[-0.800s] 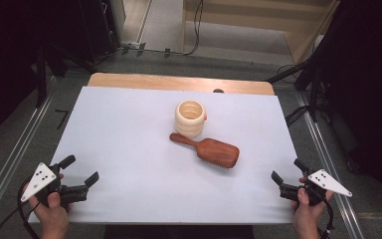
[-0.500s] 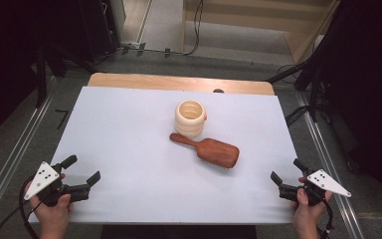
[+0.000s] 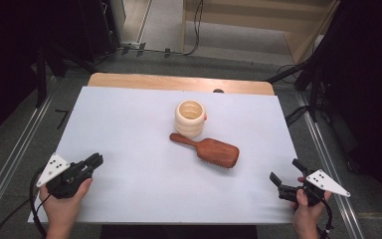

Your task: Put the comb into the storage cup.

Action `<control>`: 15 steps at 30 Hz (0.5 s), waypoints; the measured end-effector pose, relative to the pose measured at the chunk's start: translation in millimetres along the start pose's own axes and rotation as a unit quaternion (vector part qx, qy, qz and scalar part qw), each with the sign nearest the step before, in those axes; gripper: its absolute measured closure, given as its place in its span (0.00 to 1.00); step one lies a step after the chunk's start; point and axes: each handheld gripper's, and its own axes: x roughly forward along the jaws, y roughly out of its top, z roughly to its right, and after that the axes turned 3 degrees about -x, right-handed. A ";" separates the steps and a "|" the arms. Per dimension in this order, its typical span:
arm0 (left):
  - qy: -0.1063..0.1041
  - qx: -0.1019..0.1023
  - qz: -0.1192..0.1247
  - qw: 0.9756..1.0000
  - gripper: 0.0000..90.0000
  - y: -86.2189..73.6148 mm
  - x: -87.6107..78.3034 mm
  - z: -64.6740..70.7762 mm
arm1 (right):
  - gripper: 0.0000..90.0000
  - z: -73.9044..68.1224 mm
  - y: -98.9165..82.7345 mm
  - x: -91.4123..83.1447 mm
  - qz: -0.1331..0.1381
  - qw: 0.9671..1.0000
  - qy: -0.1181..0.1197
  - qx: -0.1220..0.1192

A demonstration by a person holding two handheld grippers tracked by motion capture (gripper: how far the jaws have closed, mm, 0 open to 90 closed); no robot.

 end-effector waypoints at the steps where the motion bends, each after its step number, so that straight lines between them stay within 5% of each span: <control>1: -0.012 -0.004 -0.004 1.000 1.00 4.7 4.1 3.1 | 0.00 -0.5 0.0 -0.2 0.000 1.000 0.001 0.001; 15: -0.055 0.021 -0.046 0.997 1.00 28.6 43.6 24.9 | 0.00 -3.7 0.4 0.2 -0.005 1.000 0.003 -0.015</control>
